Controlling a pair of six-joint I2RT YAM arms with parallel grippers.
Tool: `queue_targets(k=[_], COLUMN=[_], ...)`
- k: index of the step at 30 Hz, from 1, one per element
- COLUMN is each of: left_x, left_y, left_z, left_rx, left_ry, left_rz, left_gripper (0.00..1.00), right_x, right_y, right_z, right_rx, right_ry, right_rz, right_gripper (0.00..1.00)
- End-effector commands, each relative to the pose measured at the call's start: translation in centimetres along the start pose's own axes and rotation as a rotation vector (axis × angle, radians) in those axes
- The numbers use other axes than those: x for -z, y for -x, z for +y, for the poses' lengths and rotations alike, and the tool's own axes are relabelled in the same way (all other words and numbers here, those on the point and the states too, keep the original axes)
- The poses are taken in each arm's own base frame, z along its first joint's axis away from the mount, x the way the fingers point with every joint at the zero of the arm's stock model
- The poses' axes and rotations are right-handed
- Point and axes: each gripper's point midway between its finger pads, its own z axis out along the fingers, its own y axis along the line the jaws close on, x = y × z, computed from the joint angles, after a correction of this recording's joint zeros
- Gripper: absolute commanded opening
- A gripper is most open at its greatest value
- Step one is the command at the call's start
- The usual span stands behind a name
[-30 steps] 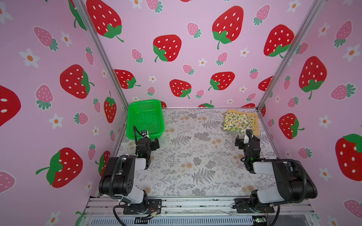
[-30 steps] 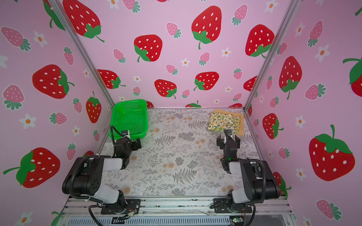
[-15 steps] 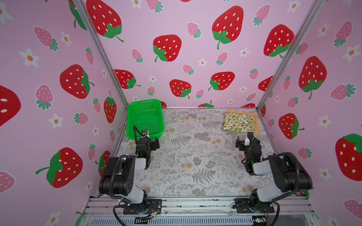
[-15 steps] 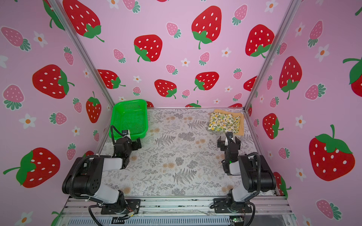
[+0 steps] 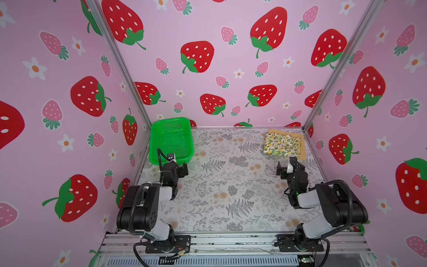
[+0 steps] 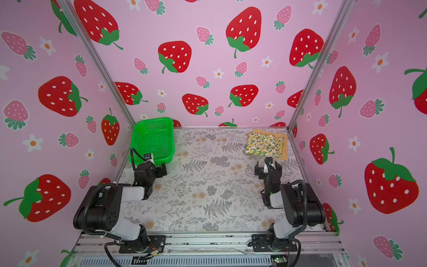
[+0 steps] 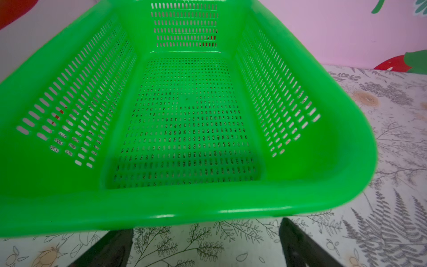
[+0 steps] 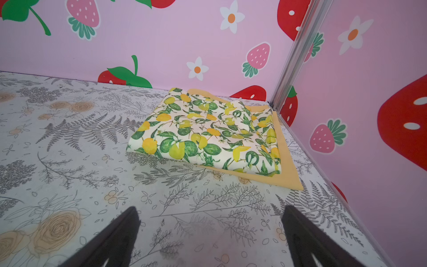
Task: Fold and stack skirts
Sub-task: Reset both arms
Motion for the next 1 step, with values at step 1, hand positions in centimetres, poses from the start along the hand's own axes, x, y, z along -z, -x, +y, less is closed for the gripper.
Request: queue_targets(k=[1], left_x=[-0.29], left_y=[1.17], left_z=[-0.31], left_rx=[-0.015], left_ry=[-0.010], left_rz=[-0.024], left_gripper=[0.99], right_x=[-0.32], right_y=[0.61], right_z=[0.01], right_rx=[-0.003], right_ry=[0.008], right_rz=[-0.018], right_gripper=[1.00])
